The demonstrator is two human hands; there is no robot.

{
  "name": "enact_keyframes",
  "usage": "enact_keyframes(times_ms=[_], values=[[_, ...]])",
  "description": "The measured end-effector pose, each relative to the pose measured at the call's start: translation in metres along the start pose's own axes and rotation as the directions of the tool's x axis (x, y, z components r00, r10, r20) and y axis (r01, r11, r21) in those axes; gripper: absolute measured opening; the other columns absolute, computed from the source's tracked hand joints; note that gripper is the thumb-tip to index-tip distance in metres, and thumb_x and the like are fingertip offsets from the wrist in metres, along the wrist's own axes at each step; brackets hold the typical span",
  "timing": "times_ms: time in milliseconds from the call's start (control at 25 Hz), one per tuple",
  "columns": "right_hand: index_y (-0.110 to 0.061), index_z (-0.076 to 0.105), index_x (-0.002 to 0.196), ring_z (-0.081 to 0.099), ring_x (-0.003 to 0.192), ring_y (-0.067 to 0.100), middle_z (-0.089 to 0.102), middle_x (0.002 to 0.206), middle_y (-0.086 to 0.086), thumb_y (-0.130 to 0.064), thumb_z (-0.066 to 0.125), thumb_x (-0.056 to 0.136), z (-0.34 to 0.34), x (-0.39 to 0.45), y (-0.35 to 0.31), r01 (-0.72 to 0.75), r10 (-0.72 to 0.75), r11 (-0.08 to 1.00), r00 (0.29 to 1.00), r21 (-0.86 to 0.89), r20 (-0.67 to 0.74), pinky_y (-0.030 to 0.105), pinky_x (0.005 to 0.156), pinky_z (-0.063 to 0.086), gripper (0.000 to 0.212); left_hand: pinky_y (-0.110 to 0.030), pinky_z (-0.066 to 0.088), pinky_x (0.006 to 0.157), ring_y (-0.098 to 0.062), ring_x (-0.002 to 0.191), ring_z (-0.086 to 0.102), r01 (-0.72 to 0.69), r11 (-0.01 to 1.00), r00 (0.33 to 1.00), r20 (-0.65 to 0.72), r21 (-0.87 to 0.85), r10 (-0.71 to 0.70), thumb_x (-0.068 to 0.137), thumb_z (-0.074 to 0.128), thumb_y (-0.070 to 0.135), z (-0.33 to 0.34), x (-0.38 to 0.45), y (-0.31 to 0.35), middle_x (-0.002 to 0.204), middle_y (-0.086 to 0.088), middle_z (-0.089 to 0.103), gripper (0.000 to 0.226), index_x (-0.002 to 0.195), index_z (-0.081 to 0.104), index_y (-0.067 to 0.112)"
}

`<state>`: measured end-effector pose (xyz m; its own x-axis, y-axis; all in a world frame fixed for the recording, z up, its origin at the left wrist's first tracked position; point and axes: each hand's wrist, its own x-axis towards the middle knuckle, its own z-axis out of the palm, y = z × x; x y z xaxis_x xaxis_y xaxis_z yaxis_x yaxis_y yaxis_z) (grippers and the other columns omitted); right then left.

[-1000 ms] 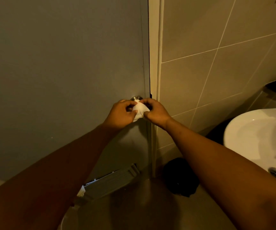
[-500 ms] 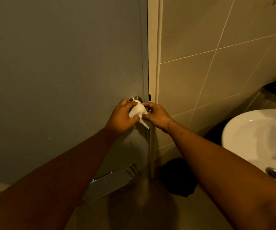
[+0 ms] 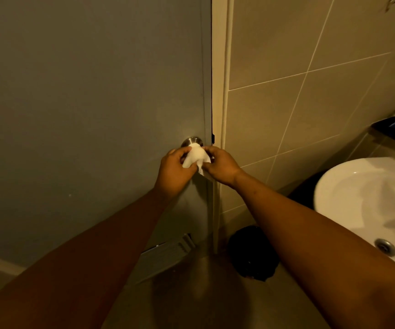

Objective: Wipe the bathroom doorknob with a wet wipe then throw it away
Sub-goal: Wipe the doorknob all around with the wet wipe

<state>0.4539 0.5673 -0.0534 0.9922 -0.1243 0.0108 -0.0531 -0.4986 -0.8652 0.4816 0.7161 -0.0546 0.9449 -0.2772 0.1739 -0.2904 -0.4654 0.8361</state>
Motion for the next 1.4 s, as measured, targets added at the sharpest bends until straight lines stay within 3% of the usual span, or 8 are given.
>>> enact_keyframes(times_ms=[160,400,560,680,1040,1200,1320,1400], values=[[-0.012,0.047,0.140,0.052,0.121,0.027,0.052,0.136,0.013,-0.014,0.063,0.090,-0.001,0.001,-0.009,0.148,-0.148,0.958,0.989,-0.244,0.018,0.027,0.096,0.040,0.053,-0.029,0.049,0.096,-0.029,0.116,0.061,0.108,0.987,0.993,0.049,-0.119,-0.103,0.087,0.067,0.008,0.003,-0.004,0.000,0.129,-0.017,0.061,0.047,0.133,0.053,0.005],[-0.013,0.056,0.132,0.058,0.117,0.027,0.064,0.127,0.011,-0.008,0.057,0.093,0.007,-0.007,0.005,-0.060,0.062,0.985,0.998,0.165,-0.011,0.038,0.100,0.048,0.039,-0.037,0.044,0.108,-0.029,0.127,0.051,-0.108,0.981,0.994,-0.016,0.162,0.112,0.092,0.060,0.013,0.008,-0.007,0.003,0.141,-0.014,0.049,0.047,0.138,0.052,0.008],[-0.012,0.052,0.136,0.056,0.120,0.027,0.058,0.131,0.013,-0.014,0.062,0.092,0.007,-0.002,-0.004,0.068,-0.072,0.994,0.997,-0.082,-0.039,0.030,0.098,0.042,0.045,-0.028,0.043,0.100,-0.030,0.118,0.058,-0.033,0.975,0.999,0.008,0.221,0.032,0.093,0.059,0.015,0.007,-0.006,0.003,0.129,-0.018,0.060,0.042,0.133,0.055,0.005],[-0.013,0.051,0.138,0.055,0.118,0.029,0.056,0.131,0.014,-0.013,0.063,0.090,0.005,0.000,-0.008,0.149,-0.160,0.960,0.987,-0.238,-0.030,0.028,0.095,0.042,0.049,-0.023,0.041,0.091,-0.029,0.116,0.061,0.083,0.995,0.996,0.004,0.048,-0.084,0.094,0.058,0.013,0.010,-0.014,0.003,0.124,-0.017,0.065,0.040,0.133,0.055,0.005],[-0.016,0.051,0.135,0.054,0.121,0.028,0.054,0.135,0.010,-0.001,0.065,0.082,0.004,-0.008,-0.013,-0.043,0.057,0.973,0.997,0.226,-0.058,0.040,0.099,0.051,0.057,-0.030,0.054,0.088,-0.022,0.102,0.063,-0.149,0.936,0.988,0.077,0.320,0.131,0.086,0.063,0.014,-0.037,-0.005,0.015,0.117,-0.007,0.063,0.042,0.128,0.060,0.013],[-0.023,0.050,0.135,0.052,0.121,0.029,0.046,0.137,0.009,-0.023,0.066,0.087,0.019,-0.005,-0.013,0.007,-0.004,0.999,0.994,0.032,-0.111,0.041,0.101,0.050,0.051,-0.034,0.049,0.090,-0.024,0.107,0.060,-0.368,0.737,0.921,0.113,0.567,0.373,0.090,0.056,0.020,-0.062,0.012,0.040,0.116,-0.010,0.061,0.034,0.122,0.063,0.011],[-0.022,0.048,0.134,0.053,0.119,0.030,0.043,0.136,0.009,-0.030,0.069,0.085,0.028,0.000,-0.015,0.041,-0.062,0.988,0.988,-0.150,-0.141,0.036,0.097,0.047,0.054,-0.050,0.030,0.113,-0.037,0.134,0.043,-0.509,0.311,0.758,0.246,0.803,0.604,0.088,0.054,0.028,-0.077,0.034,0.048,0.138,-0.018,0.052,0.042,0.125,0.061,0.011],[-0.024,0.048,0.132,0.053,0.119,0.032,0.041,0.136,0.010,-0.030,0.071,0.083,0.033,0.003,-0.015,0.024,-0.047,0.988,0.988,-0.154,-0.150,0.037,0.097,0.048,0.055,-0.055,0.008,0.119,-0.036,0.148,0.018,-0.473,0.117,0.751,0.331,0.873,0.571,0.091,0.050,0.037,-0.089,0.045,0.050,0.158,-0.016,0.027,0.055,0.141,0.044,0.017]])
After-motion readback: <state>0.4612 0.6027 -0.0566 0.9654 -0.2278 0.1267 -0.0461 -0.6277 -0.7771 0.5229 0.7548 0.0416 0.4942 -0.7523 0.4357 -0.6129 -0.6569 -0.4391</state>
